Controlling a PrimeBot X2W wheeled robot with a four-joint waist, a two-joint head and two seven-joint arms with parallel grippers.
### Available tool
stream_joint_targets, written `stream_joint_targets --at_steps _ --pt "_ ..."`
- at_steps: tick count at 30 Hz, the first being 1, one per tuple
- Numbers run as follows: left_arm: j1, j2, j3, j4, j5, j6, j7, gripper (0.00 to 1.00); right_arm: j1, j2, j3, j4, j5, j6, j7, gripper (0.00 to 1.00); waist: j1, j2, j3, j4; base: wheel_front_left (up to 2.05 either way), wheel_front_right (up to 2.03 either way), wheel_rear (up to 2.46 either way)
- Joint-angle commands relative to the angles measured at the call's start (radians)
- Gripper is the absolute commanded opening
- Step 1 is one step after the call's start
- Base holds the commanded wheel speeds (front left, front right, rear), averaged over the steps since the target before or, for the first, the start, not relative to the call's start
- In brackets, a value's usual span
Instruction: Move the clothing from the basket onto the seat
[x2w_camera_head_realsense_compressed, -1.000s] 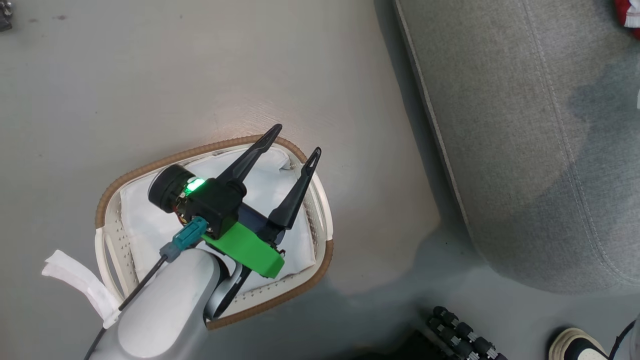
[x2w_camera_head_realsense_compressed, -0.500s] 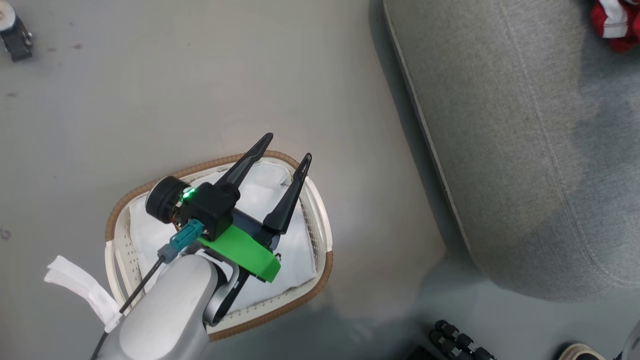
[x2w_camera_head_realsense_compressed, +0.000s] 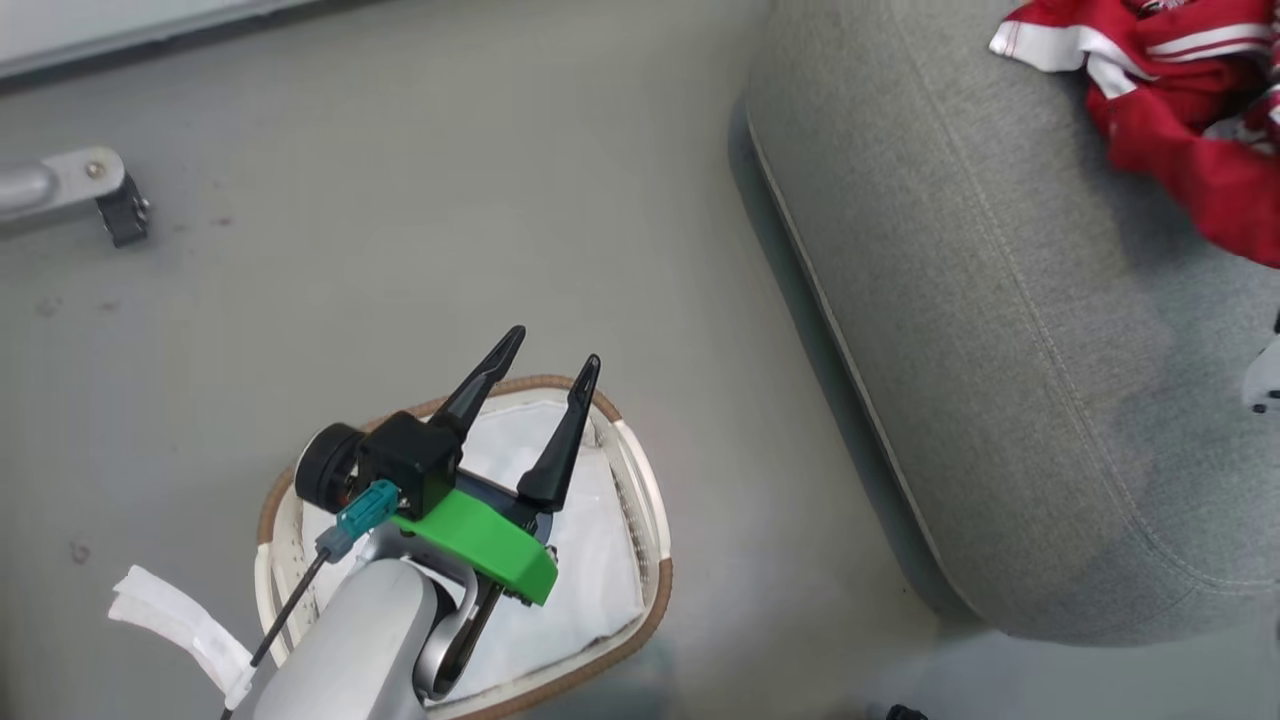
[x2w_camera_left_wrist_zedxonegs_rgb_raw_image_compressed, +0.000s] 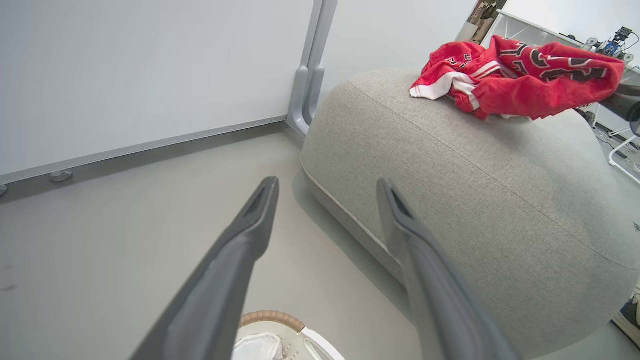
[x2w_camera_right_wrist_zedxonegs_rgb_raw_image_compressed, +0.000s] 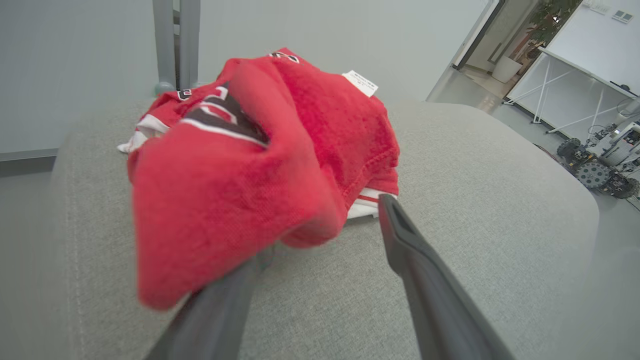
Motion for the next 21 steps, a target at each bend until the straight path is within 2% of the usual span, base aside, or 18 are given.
stream_joint_targets --at_steps 1,15,21 --pt "0.025 -0.006 0.012 0.003 -0.003 0.001 0.0 1.0 0.025 0.004 0.013 -0.022 0.014 -0.001 -0.005 1.0 0.0001 -0.0001 -0.061 0.009 0.0 0.0 0.0" --pt "0.094 -0.043 0.089 0.026 0.038 0.001 0.0 1.0 0.109 0.059 0.268 -0.152 0.099 -0.001 -0.005 1.0 0.0001 -0.0001 -0.192 0.089 0.0 0.0 0.0" --pt "0.134 -0.054 0.216 0.027 0.084 0.001 0.0 1.0 0.142 0.06 0.383 -0.193 0.168 -0.001 -0.005 1.0 0.0001 -0.0001 -0.223 0.143 0.0 0.0 0.0"
